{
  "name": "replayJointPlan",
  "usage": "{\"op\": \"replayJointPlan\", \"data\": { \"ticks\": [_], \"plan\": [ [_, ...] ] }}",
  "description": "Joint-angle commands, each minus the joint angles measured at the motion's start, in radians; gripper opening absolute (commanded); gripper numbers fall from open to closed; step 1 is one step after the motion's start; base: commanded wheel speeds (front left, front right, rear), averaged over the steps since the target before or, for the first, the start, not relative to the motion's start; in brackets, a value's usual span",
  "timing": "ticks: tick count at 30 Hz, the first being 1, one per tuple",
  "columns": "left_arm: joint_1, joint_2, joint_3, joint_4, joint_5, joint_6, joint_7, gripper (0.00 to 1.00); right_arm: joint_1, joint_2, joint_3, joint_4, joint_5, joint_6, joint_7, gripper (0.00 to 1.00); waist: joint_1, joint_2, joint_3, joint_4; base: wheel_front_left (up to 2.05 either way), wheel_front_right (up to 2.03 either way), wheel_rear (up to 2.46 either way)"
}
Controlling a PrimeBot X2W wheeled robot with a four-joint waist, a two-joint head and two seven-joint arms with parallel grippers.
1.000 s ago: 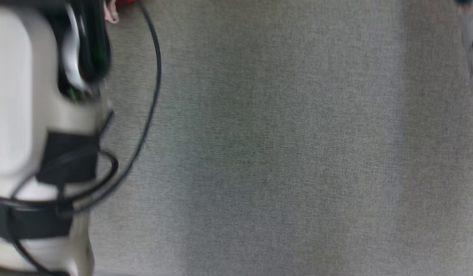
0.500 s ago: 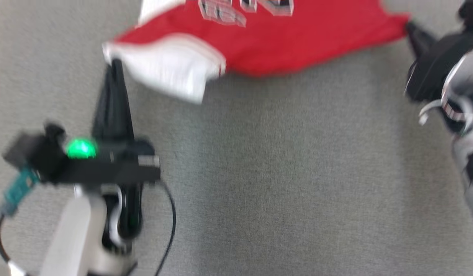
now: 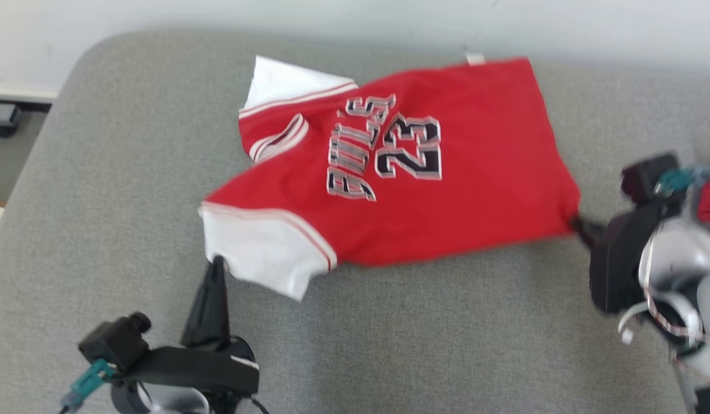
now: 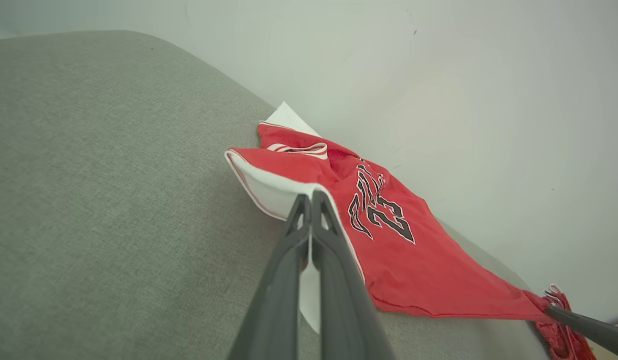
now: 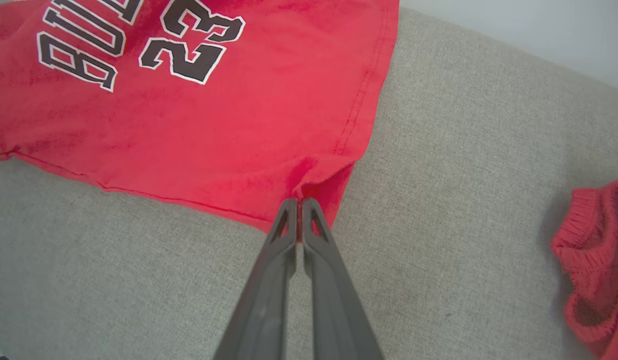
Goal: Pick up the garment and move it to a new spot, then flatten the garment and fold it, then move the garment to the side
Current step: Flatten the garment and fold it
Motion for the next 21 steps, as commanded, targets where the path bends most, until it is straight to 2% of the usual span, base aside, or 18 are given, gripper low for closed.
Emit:
{"op": "replayJointPlan", "data": {
  "ticks": [1,4,12,16,21],
  "plan": [
    [0.013,0.001,-0.003,0.003,-0.010,0.002,0.007,0.00,0.015,-0.004,-0.005,-0.010,0.002,0.000,0.013,0.00,0.0003,0.0003,-0.025,0.002,0.00,0.00,0.00],
    [0.039,0.006,-0.014,0.019,-0.020,0.021,0.049,0.00,0.091,-0.021,-0.011,-0.078,0.005,0.000,0.110,0.00,0.0003,0.0003,-0.042,0.001,0.00,0.00,0.00],
    [0.124,0.095,-0.046,0.002,-0.008,0.080,0.234,0.00,0.265,-0.008,-0.040,-0.183,0.011,0.000,0.280,0.00,0.0003,0.0003,-0.089,-0.004,0.00,0.00,0.00],
    [0.174,0.131,-0.056,-0.038,-0.033,0.104,0.332,0.00,0.330,-0.002,-0.053,-0.218,0.017,0.000,0.340,0.00,0.0003,0.0003,-0.104,-0.005,0.00,0.00,0.00],
    [0.235,0.172,-0.073,-0.116,-0.066,0.123,0.455,0.00,0.375,0.012,-0.079,-0.249,-0.006,0.000,0.355,0.00,0.0003,0.0003,-0.114,-0.005,0.00,0.00,0.00]
  ]
}}
